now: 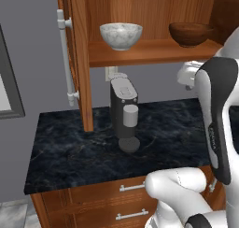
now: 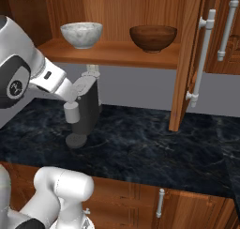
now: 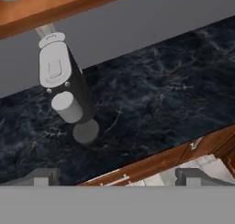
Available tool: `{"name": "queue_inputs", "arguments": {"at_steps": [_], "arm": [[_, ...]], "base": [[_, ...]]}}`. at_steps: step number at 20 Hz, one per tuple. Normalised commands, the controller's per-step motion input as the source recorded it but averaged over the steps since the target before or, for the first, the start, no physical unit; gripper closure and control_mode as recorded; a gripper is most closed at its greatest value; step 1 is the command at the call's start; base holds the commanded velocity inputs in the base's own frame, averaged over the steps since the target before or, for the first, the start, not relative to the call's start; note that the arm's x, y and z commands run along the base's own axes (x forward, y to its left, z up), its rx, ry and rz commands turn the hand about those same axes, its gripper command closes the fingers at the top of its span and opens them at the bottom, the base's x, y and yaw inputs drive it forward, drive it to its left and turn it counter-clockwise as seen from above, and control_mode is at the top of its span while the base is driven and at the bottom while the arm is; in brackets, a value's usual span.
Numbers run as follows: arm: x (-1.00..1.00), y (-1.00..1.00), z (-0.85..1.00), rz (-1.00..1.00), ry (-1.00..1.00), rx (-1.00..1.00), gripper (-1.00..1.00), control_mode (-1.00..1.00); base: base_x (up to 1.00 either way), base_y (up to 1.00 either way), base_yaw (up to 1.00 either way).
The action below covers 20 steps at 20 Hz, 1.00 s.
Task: Move the bowls from the cabinet to the plates on the dining table.
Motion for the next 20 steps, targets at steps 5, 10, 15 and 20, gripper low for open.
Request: {"name": "queue_inputs", "arguments": {"at_steps": [5,10,15,20], "arm": [[0.0,-0.01,0.13,0.0,0.0,0.3,-1.0,-1.0],[0.03,0.0,0.07,0.0,0.03,0.15,-1.0,-1.0],[0.17,0.0,0.0,0.0,0.03,0.01,-1.0,-1.0],[0.38,0.0,0.03,0.0,0.0,0.05,-1.0,-1.0]], "base": [[0.0,0.0,0.0],[0.0,0.0,0.0],[0.0,0.0,0.0],[0.0,0.0,0.0]]}}
